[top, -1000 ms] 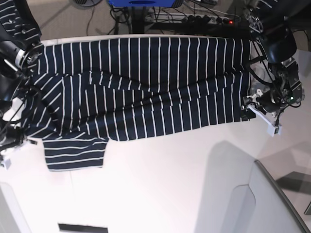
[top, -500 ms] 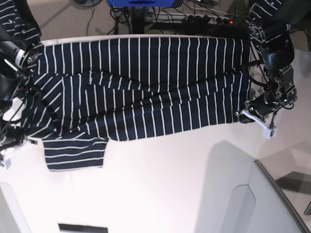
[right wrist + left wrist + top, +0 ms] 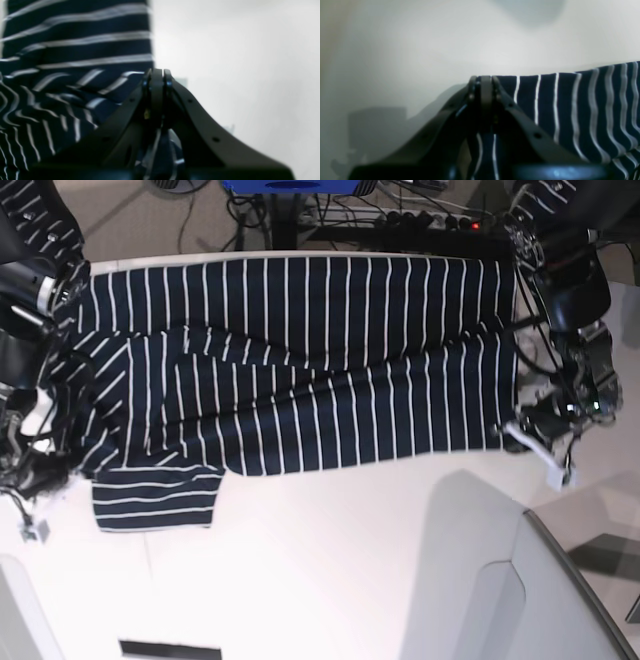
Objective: Layout the t-shirt on the table in an organized manner, then fold the t-shirt properly
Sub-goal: 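Grasp the hem corners with both grippers and lift the hem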
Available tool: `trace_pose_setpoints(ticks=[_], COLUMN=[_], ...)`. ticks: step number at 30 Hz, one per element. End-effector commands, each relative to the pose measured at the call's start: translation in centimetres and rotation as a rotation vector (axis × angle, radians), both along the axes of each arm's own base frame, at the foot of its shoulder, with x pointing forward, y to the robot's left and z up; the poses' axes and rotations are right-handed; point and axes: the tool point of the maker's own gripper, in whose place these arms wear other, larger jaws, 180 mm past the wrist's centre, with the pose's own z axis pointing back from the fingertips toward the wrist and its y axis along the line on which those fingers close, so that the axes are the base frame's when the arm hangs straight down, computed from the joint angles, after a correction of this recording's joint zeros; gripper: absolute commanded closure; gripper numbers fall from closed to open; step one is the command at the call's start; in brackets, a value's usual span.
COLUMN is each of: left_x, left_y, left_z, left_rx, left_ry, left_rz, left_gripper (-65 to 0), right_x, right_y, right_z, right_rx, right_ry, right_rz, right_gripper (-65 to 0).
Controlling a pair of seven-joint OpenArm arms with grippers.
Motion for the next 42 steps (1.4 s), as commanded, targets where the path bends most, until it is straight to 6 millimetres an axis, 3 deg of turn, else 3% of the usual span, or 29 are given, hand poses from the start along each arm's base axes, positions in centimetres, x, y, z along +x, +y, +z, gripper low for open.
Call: trace_pose_setpoints(ticks=[1, 7, 10, 15, 25, 42], left_x=[2.2, 5.0, 5.9, 6.5, 7.0, 4.2], left_y=[0.9, 1.7, 1.7, 1.6, 1.8, 1.4], left_z=[2.8, 7.3, 8.4, 9.1, 10.7, 7.2], left_rx=[0.018, 0.069, 0.074, 0.072, 0.095, 0.086], left_ry=[-0.070, -0.138, -0.158, -0.176, -0.218, -0.139], left_rz=[-0.001, -0.015, -0.017, -0.018, -0.020, -0.028], left_gripper=[0.0, 0.0, 0.0, 0.0, 0.0, 0.0], right_x=[1.8, 3.0, 4.0, 4.4, 4.7, 3.3], right_y=[-1.2, -1.9, -2.4, -3.7, -3.9, -3.7], right_z=[2.4, 4.0, 5.3, 6.1, 6.5, 4.5], right_rx=[-0.024, -0.038, -0.046, -0.066, -0.071, -0.060], right_ry=[-0.070, -0.107, -0.159, -0.198, -0.243, -0.203], right_rz=[-0.011, -0.016, -0.021, -0.031, -0.032, -0.032], right_gripper=[-0.2, -0.2, -0.2, -0.2, -0.2, -1.1])
